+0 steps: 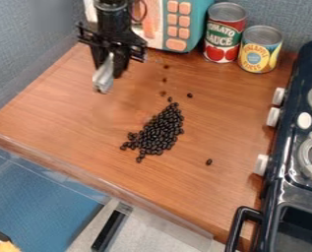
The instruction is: Sweep into pile
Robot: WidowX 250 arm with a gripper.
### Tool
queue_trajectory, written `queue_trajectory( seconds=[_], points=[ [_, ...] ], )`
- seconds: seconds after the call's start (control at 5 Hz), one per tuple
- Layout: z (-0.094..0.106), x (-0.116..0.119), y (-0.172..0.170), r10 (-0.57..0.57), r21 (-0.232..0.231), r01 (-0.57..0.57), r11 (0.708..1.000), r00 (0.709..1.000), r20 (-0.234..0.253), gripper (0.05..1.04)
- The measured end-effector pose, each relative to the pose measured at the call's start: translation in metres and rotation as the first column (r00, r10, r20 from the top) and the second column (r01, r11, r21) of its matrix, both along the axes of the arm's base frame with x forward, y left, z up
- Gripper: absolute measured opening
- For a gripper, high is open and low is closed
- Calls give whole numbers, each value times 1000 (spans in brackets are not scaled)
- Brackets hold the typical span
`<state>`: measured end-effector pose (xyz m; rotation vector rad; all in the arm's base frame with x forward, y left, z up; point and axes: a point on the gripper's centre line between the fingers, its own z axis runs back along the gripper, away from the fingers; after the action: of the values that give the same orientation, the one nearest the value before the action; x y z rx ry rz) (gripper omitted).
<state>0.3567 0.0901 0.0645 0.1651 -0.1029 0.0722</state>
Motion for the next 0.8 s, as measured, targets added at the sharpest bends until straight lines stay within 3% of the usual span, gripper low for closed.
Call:
queue_trajectory(
  seconds=[0.2,0.4,0.6,0.8],
  points=[
    [-32,12,22,128,84,-120,989,988,-91,382],
    [-46,19,36,152,155,-125,980,973,-176,382],
    [-52,30,36,92,211,-43,977,969,-228,382],
    [-52,35,38,-53,184,102,978,965,-256,382]
  ],
)
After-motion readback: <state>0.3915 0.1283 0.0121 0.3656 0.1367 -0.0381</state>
